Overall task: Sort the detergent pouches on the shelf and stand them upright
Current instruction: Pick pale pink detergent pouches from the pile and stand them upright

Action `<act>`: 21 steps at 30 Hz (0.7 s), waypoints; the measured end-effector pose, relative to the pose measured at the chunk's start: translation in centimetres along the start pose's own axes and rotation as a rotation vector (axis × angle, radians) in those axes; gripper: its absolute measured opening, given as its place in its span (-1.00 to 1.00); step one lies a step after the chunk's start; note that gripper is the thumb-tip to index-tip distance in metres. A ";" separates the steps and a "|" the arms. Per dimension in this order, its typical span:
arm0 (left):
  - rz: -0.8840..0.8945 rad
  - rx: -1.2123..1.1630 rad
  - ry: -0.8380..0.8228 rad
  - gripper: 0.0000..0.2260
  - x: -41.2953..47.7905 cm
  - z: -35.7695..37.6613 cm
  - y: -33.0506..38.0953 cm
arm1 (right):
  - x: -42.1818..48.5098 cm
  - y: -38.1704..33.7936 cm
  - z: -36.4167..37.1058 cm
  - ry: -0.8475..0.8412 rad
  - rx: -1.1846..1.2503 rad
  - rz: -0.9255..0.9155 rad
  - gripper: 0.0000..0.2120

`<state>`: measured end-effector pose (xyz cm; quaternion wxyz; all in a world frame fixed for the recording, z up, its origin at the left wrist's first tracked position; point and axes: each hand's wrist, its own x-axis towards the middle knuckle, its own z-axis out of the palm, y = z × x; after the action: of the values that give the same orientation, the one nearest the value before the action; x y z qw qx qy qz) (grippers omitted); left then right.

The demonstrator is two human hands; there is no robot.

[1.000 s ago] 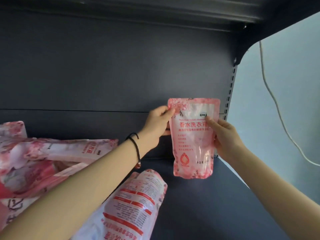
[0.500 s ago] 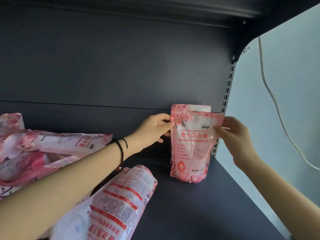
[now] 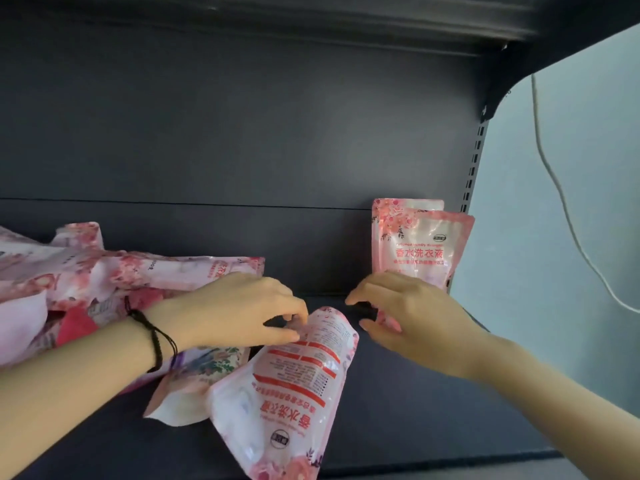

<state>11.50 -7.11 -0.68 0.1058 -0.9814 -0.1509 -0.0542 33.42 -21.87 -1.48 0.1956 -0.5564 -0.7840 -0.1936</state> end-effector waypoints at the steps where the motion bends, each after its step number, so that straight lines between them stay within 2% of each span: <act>1: 0.031 0.045 0.021 -0.74 -0.7 0.2 0.0 | 0.1 -0.9 0.3 -0.039 -0.010 -0.025 -0.73; 6: 0.124 0.053 0.073 -0.69 -4.5 0.8 -0.3 | -0.5 -4.3 1.7 -0.129 -0.059 -0.086 -0.70; 14: 0.158 -0.155 -0.092 -0.57 -7.7 1.8 0.2 | -1.6 -7.0 3.0 -0.275 0.054 -0.047 -0.64; 18: 0.195 -0.212 -0.037 -0.86 -7.8 2.7 0.2 | -2.0 -7.3 3.2 -0.285 0.121 0.000 -0.66; 21: 0.147 -0.305 0.035 -0.87 -7.1 2.6 -0.2 | -2.2 -6.9 3.2 -0.282 0.232 0.064 -0.61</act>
<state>4.92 -8.39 -4.20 -0.0382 -0.9933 -0.0669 -0.0856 27.30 -24.08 -5.96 0.1528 -0.5763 -0.8027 -0.0156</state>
